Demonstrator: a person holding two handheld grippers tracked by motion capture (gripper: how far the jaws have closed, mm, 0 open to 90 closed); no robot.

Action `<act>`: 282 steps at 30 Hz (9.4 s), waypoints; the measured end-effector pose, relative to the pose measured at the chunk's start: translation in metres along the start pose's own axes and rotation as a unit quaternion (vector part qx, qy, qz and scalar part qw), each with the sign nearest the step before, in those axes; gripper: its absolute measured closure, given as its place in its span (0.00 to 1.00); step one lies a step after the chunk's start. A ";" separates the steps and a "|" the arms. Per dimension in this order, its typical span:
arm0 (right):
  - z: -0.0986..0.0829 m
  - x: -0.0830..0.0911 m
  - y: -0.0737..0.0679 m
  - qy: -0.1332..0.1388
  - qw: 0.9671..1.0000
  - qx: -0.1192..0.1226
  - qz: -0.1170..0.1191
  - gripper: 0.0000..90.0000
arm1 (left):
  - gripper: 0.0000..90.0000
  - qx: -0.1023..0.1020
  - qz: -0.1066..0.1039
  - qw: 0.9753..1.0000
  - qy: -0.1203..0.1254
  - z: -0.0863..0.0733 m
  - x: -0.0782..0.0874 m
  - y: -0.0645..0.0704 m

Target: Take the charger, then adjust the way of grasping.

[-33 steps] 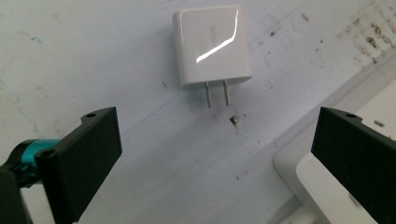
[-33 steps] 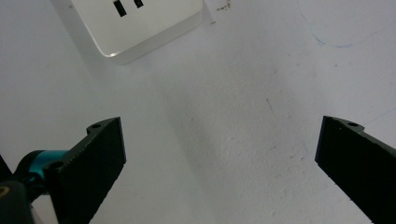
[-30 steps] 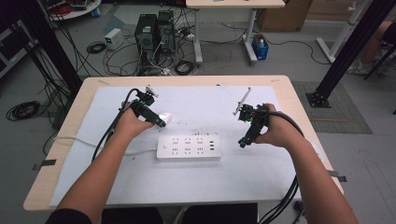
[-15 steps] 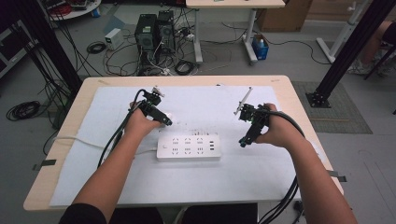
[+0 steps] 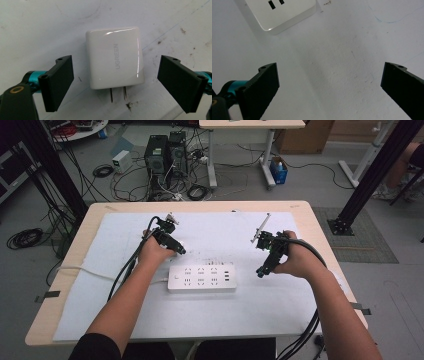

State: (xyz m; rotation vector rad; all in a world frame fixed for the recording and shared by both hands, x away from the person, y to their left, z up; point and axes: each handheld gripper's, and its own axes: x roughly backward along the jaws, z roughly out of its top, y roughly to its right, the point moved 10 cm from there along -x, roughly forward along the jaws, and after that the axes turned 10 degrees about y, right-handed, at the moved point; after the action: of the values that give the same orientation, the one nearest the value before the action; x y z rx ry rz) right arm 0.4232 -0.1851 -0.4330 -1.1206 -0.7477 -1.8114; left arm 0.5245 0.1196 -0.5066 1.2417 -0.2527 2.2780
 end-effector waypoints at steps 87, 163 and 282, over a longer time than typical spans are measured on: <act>0.030 0.001 0.000 0.050 0.999 0.000 -0.009 0.01 | 0.47 -0.177 -0.079 0.981 0.033 0.008 0.134 0.046; 0.159 -0.040 -0.062 0.271 0.909 -0.212 0.236 0.04 | 0.47 -0.373 -0.117 0.897 0.206 0.010 0.112 0.125; 0.112 0.034 -0.008 0.240 0.943 -0.200 0.116 0.69 | 0.04 -0.235 -0.045 0.971 0.032 0.008 0.157 0.016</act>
State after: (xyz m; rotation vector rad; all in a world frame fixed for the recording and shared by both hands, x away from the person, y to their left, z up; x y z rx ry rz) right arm 0.4530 -0.1016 -0.3555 -0.9050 0.0423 -1.9656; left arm 0.4530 0.1592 -0.3715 0.9125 -0.6551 2.0161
